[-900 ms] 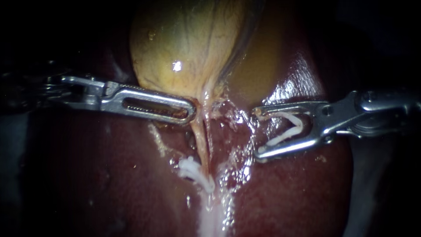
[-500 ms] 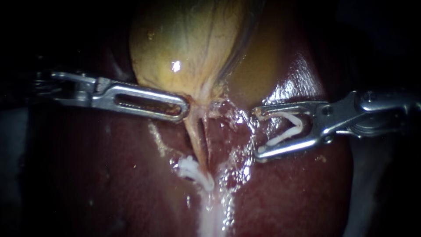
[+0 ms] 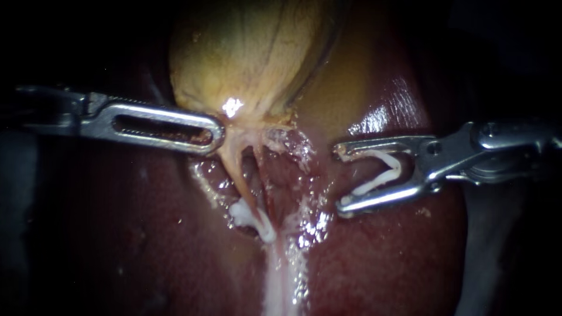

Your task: Clipping third clip left tube

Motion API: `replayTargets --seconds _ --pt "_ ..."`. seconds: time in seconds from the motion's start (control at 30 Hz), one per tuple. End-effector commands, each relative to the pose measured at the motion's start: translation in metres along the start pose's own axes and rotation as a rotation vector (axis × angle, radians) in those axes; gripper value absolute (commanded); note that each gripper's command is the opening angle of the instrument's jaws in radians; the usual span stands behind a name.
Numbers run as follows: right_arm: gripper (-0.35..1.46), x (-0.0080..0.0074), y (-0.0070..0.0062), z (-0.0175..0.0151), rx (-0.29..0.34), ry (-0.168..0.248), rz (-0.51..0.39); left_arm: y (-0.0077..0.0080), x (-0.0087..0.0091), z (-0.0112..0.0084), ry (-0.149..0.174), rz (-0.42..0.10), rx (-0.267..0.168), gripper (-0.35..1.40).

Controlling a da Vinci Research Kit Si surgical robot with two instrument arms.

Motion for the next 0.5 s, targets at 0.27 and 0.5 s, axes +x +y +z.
replayTargets --seconds 0.27,0.5 --pt "0.50 -0.0001 -0.0001 0.0036 -0.009 0.000 0.002 -0.0002 0.0000 0.0001 0.000 0.001 0.001 -0.35" --pt "0.50 -0.0007 -0.0001 0.0066 -0.002 0.001 0.018 -0.0003 -0.0001 0.0002 0.000 0.002 0.001 -0.35"
